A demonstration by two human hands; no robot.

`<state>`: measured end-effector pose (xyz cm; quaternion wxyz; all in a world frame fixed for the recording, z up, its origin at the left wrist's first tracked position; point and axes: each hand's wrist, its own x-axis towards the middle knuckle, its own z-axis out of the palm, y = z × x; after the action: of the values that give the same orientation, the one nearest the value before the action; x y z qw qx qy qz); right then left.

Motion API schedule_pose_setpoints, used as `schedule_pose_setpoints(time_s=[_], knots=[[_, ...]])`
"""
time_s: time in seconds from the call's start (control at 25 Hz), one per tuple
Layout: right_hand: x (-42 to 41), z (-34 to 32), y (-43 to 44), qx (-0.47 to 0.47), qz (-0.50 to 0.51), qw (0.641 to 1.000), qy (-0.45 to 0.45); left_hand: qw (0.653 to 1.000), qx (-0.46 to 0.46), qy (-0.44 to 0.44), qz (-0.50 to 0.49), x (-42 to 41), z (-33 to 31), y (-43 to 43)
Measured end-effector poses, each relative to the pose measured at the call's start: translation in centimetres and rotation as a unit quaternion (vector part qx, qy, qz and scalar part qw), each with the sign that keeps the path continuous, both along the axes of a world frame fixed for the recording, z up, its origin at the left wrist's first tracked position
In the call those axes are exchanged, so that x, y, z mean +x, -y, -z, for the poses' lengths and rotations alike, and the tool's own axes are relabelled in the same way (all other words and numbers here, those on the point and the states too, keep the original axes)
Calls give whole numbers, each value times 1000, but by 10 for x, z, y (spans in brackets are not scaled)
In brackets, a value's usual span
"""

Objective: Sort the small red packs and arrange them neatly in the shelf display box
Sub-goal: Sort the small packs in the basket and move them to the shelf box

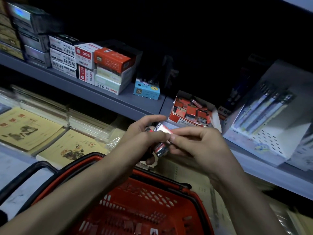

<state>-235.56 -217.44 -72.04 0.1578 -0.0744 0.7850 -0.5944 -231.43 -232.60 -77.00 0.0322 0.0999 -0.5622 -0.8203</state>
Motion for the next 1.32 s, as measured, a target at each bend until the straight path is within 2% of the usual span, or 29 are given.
schedule_pose_setpoints(time_s=[0.08,0.16,0.2,0.28,0.36,0.4,0.6,0.68,0.76,0.8,0.84,0.88,0.96,1.04,1.12,1.2,1.24,1.32], knots=[[-1,-1,0,-19,7,1000,-23,1000,23,-1,16,0,-4,0],[-5,-5,-3,-16,50,990,-129,997,69,24,34,1,-9,0],[-8,-8,-7,15,86,974,-208,993,101,52,36,1,-11,2],[-20,-9,-16,136,144,906,-374,979,178,91,43,3,-13,8],[-32,-9,-24,271,126,834,-464,964,239,97,62,6,-14,13],[-37,-8,-27,315,98,817,-473,959,259,94,72,6,-14,14],[-44,-9,-42,398,-25,805,-438,959,258,99,66,6,-13,12],[-41,-7,-43,421,-33,796,-434,963,248,97,49,5,-12,11],[-35,-5,-43,429,1,778,-458,965,241,94,31,5,-12,8],[-30,-6,-41,408,28,780,-473,968,231,90,23,6,-12,6],[-23,-7,-38,362,54,804,-469,973,215,84,19,6,-11,4],[-16,-9,-33,292,64,848,-437,978,196,74,22,6,-10,3],[1,-12,-18,139,26,939,-314,983,169,50,40,5,-8,-1],[12,-9,-5,61,-24,974,-215,983,168,39,60,3,-5,-2],[12,-4,-1,23,-16,983,-183,980,178,51,74,1,-5,-4],[5,-6,-6,-10,48,981,-187,974,198,80,71,-1,-7,-4],[-1,-8,-11,-9,93,973,-213,971,209,96,68,-1,-8,-2],[-14,-12,-23,61,171,931,-317,960,245,121,68,1,-9,1]])
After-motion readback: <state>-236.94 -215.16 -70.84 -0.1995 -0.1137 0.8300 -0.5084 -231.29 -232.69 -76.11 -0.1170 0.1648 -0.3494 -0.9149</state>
